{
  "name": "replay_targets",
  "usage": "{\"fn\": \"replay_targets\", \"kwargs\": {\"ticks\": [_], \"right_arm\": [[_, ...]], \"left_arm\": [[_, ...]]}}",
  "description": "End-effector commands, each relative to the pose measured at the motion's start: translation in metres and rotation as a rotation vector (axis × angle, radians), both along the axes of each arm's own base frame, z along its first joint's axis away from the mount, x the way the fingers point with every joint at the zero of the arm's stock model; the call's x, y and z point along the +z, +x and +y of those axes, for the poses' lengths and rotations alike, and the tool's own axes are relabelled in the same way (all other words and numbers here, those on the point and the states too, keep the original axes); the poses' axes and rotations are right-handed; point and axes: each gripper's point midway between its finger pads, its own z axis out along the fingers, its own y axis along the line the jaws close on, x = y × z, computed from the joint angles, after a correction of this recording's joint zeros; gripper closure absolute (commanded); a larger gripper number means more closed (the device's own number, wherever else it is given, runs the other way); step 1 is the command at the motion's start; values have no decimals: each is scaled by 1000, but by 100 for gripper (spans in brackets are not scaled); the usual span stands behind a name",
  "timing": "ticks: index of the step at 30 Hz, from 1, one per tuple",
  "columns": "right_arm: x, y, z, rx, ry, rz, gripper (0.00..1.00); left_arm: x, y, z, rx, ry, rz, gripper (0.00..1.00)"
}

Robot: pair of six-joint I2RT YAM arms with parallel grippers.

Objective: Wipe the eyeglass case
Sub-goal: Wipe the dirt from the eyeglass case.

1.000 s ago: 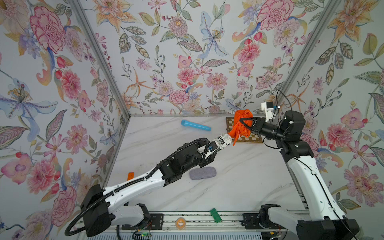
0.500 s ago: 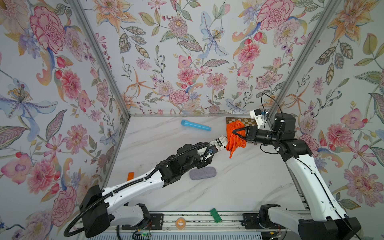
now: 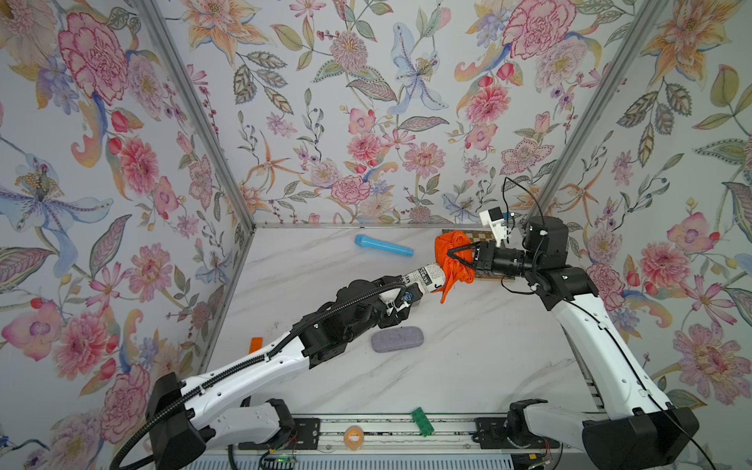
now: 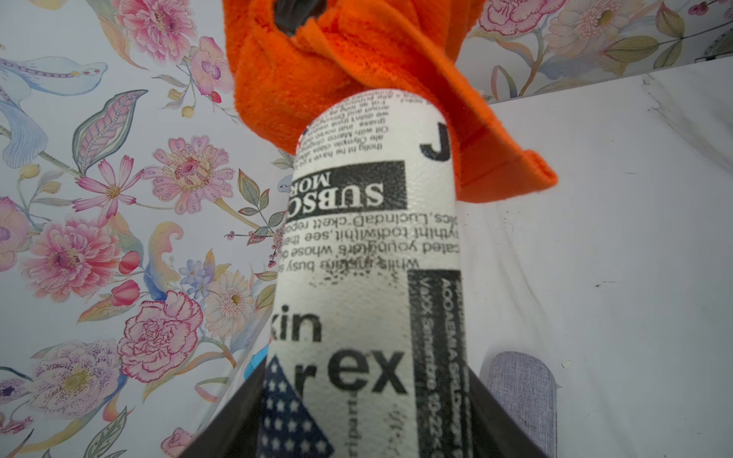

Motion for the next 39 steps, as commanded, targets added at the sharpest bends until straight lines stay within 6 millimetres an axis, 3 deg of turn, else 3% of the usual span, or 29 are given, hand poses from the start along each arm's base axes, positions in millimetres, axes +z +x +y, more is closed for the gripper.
{"fn": "replay_targets", "kwargs": {"ticks": [1,5,10,18,20,23,28,31,36,39], "right_arm": [[-6,5,10,42,41,2,100],[-7,5,12,50,79,18,100],[-10,2,13,55,84,44,100],[-7,9,21,70,109,36,100],[-7,9,23,80,108,36,100],[-10,8,24,84,100,44,100],[-16,6,24,83,93,57,100],[-19,5,25,85,93,63,100],[-21,7,32,99,95,64,100],[-20,8,33,103,97,61,100]], "left_arm": [[27,-8,-17,-66,-82,-22,76],[18,6,-11,-9,-41,-37,77],[38,30,10,61,-143,-18,76],[21,-8,-30,-69,-54,-34,76],[21,-9,-28,-66,-58,-37,76],[25,6,-15,-15,-53,-49,76],[47,28,9,38,-163,-16,75],[46,23,3,15,-153,-9,75],[33,-1,-24,-53,-98,-24,75],[32,-1,-25,-55,-102,-22,75]]}}
